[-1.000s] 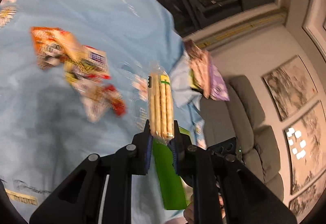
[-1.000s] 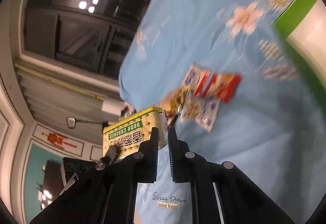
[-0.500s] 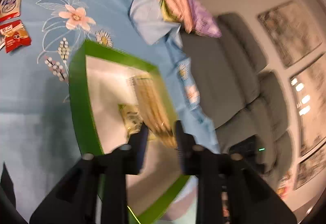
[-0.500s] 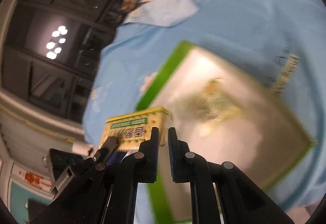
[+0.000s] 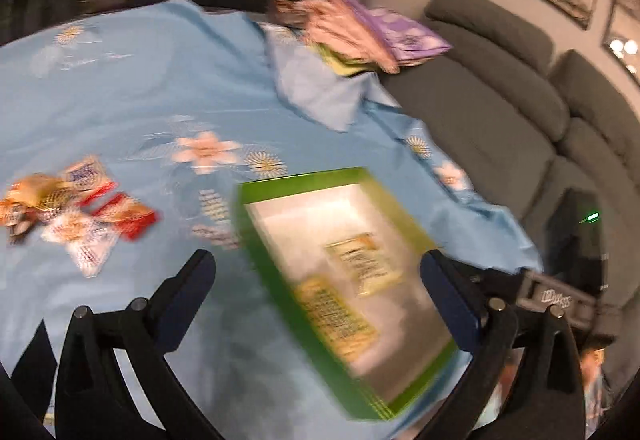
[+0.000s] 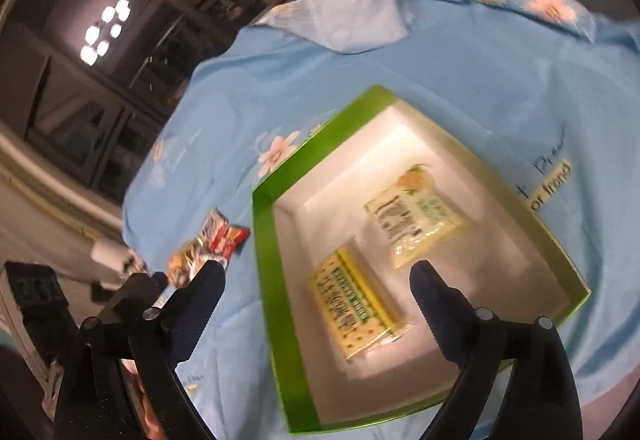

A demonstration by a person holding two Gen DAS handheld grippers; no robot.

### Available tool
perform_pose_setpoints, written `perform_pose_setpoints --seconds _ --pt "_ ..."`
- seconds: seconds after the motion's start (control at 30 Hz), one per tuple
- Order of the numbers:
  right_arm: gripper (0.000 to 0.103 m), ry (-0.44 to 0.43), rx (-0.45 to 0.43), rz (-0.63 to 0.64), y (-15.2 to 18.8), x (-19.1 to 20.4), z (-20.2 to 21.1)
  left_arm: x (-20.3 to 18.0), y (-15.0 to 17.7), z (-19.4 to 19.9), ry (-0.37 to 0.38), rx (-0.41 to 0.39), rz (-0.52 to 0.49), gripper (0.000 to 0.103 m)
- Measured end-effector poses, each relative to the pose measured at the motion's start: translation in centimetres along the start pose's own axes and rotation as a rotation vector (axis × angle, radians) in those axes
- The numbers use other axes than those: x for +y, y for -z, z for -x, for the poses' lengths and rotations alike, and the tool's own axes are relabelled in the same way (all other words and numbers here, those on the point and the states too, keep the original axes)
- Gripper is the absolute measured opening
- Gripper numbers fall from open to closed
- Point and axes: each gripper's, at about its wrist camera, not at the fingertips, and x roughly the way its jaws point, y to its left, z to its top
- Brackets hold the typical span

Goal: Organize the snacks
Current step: 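Carry the soda cracker pack with the left gripper into the green box and release, then reach the left gripper to the white puff bag and grasp it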

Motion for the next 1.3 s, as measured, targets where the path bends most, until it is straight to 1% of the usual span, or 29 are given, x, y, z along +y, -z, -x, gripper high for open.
perform_pose_setpoints --seconds 0.03,0.1,0.17,0.2,0.3,0.37,0.43,0.53,0.6,0.7,0.73,0.8,0.9,0.97,1.03,1.07,1.1,1.13,1.17,1.2,1.23,1.27,1.3 --pt "0.095 0.014 0.001 0.024 0.1 0.9 -0.2 1.3 0.1 0.5 -0.033 0.004 0.012 0.103" --pt "0.095 0.016 0.007 0.052 0.5 2.4 -0.4 3.5 0.3 1.5 -0.071 0.0 0.038 0.103" --pt "0.095 -0.012 0.014 0.064 0.7 3.9 -0.8 5.8 0.4 2.6 -0.112 0.0 0.074 0.103" --pt "0.097 -0.026 0.019 0.071 0.8 4.7 -1.0 7.1 0.4 3.2 -0.133 0.004 0.091 0.103" --pt "0.102 -0.041 0.032 0.12 1.2 7.6 -2.1 10.7 0.7 5.1 -0.188 -0.026 0.123 0.103" --pt "0.102 -0.037 0.051 0.16 1.4 9.9 -3.4 13.2 0.9 6.3 -0.253 -0.047 0.135 0.103" --pt "0.102 -0.041 0.078 0.19 1.8 11.8 -4.8 15.4 1.1 7.1 -0.295 -0.053 0.148 0.103" --pt "0.102 -0.063 0.127 0.235 2.3 14.5 -7.7 18.5 1.3 7.8 -0.313 -0.049 0.204 0.103" --pt "0.102 -0.087 0.16 0.248 2.6 16.0 -9.8 20.7 1.4 7.9 -0.293 -0.049 0.264 0.103" --pt "0.102 -0.146 0.224 0.229 3.2 17.4 -13.3 23.5 1.6 7.3 -0.21 -0.045 0.355 0.103" --pt "0.102 -0.17 0.245 0.213 3.6 17.7 -14.5 24.6 1.6 6.6 -0.18 -0.033 0.384 0.103" --pt "0.102 -0.222 0.285 0.169 4.2 17.9 -17.0 26.3 1.4 5.2 -0.141 -0.01 0.434 0.103" --pt "0.102 -0.268 0.328 0.082 5.2 17.2 -21.1 28.6 1.1 2.4 -0.098 0.01 0.533 0.103" --pt "0.102 -0.271 0.383 0.032 5.4 16.5 -24.4 29.5 1.0 0.3 -0.036 0.032 0.583 0.102" --pt "0.102 -0.251 0.392 -0.007 5.3 15.7 -26.1 29.7 0.8 -1.5 0.02 0.048 0.583 0.101" --pt "0.102 -0.253 0.383 -0.03 5.2 15.1 -26.9 29.7 0.8 -2.2 0.029 0.055 0.579 0.101" --pt "0.102 -0.274 0.377 -0.042 5.1 14.9 -27.3 29.6 0.8 -3.1 0.046 0.063 0.581 0.099" --pt "0.1 -0.297 0.362 -0.041 4.9 14.9 -27.5 29.7 0.9 -4.1 0.075 0.072 0.597 0.094" --pt "0.098 -0.301 0.347 -0.032 4.6 15.0 -27.5 30.0 1.0 -4.7 0.102 0.081 0.618 0.091" --pt "0.093 -0.293 0.343 -0.027 4.4 15.0 -27.7 30.2 1.3 -5.3 0.128 0.075 0.652 0.085" --pt "0.087 -0.287 0.341 -0.026 4.3 15.0 -27.9 30.3 1.5 -5.5 0.126 0.043 0.661 0.082" --pt "0.084 -0.289 0.34 -0.028 4.2 15.0 -28.1 30.3 1.6 -5.3 0.123 0.012 0.646 0.08" --pt "0.08 -0.29 0.34 -0.026 4.2 15.0 -28.3 30.4 1.7 -5.3 0.12 -0.002 0.634 0.076"
